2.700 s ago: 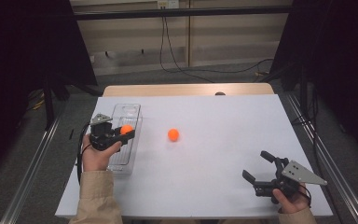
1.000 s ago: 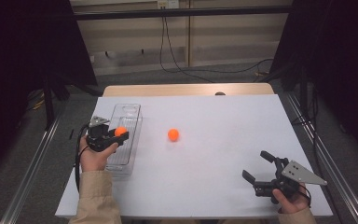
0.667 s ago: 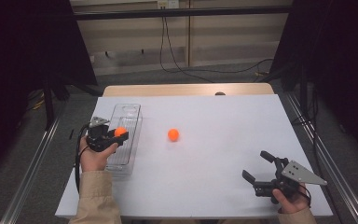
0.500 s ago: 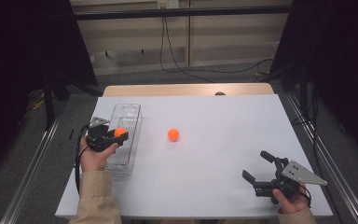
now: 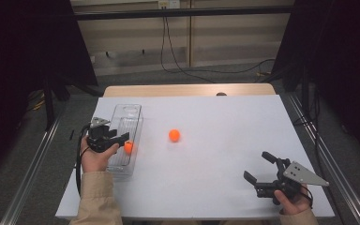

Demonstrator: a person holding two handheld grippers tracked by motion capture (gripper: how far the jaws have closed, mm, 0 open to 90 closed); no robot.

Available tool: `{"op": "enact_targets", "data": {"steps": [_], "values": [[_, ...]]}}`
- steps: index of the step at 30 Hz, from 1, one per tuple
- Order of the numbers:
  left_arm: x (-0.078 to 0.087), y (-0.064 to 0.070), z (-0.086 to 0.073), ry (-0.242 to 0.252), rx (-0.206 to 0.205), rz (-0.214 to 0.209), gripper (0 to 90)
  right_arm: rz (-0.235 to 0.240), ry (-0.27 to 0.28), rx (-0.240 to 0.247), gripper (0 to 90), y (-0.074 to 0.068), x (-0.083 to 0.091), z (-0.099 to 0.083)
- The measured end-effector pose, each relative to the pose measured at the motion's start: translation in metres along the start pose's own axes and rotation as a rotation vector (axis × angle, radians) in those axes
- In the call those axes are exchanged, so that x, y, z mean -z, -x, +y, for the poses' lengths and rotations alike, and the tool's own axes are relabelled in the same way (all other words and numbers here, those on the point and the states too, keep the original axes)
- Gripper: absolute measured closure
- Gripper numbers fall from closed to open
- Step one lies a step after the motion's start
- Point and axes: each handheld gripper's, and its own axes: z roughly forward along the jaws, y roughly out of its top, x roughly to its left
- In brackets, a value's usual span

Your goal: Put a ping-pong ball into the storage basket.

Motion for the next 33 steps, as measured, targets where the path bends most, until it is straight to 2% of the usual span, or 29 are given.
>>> {"op": "enact_targets", "data": {"steps": [12,19,33], "values": [[0.002,0.008,0.005,0.031,0.019,-0.030,29.8,-0.002,-0.002,0.003,2.2,0.000,0.001,0.000],[0.002,0.012,0.007,0.033,0.023,-0.053,27.5,-0.002,-0.002,0.004,2.2,0.000,0.000,0.000],[0.000,0.024,0.012,0.035,0.004,-0.099,22.7,-0.001,-0.002,0.003,2.2,0.000,0.000,0.000]]}}
